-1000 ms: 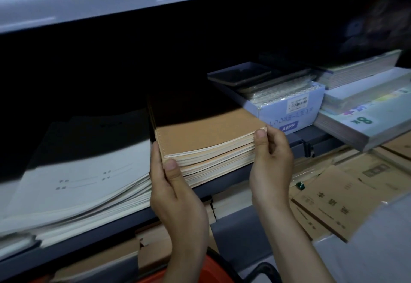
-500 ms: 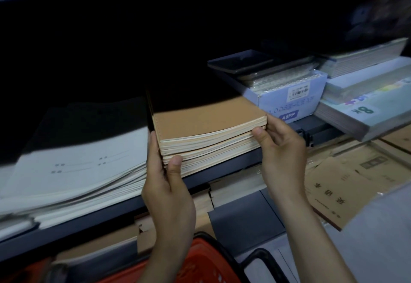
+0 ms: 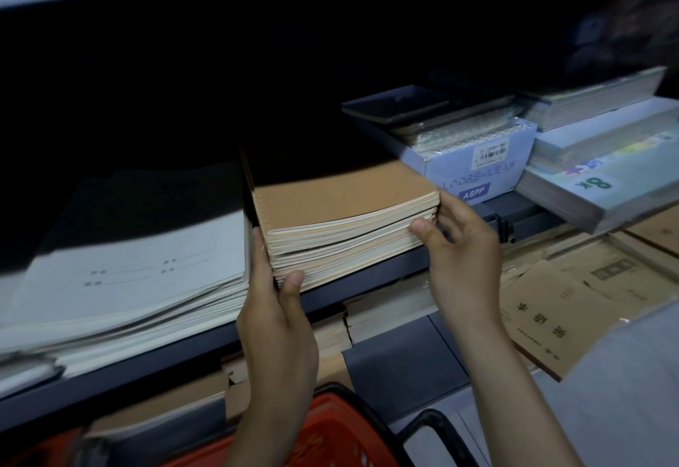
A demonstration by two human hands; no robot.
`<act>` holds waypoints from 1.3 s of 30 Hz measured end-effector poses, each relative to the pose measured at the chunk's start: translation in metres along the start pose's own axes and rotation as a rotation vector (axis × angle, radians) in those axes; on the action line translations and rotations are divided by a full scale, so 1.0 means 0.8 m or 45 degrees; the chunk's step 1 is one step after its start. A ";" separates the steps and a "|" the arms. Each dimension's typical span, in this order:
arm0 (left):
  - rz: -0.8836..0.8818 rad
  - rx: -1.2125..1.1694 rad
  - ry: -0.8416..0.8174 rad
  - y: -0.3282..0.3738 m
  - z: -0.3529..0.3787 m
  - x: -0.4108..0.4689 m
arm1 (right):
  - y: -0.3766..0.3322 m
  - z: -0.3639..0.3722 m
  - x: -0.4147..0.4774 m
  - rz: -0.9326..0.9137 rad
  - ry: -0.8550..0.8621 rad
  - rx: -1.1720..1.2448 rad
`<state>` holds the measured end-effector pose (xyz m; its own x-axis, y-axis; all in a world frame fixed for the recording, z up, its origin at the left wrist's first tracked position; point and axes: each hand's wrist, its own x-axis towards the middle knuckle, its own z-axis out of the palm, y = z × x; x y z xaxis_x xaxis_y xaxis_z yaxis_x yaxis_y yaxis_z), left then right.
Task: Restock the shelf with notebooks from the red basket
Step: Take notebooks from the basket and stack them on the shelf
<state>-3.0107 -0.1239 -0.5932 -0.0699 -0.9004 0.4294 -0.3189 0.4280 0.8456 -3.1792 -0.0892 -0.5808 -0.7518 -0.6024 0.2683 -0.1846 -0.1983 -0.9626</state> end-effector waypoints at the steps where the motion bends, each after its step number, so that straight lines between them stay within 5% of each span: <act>1: 0.000 0.027 0.013 0.001 0.001 0.001 | 0.001 0.000 0.001 0.002 0.005 -0.006; 9: -0.065 0.359 -0.120 0.008 -0.017 -0.010 | -0.002 -0.019 -0.003 -0.011 -0.216 -0.209; 15: 0.043 0.685 -0.027 0.010 -0.016 -0.006 | 0.001 -0.013 -0.002 -0.072 -0.092 -0.575; 31: -0.110 0.748 0.093 0.017 -0.004 0.003 | 0.011 0.004 -0.001 -0.045 0.046 -0.553; 39: -0.099 0.514 -0.055 0.027 -0.011 -0.006 | -0.003 0.008 -0.020 -0.033 0.058 -0.561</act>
<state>-3.0089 -0.1095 -0.5746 -0.0680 -0.9349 0.3484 -0.6691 0.3017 0.6792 -3.1632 -0.0839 -0.5823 -0.7688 -0.5647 0.2999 -0.4484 0.1417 -0.8825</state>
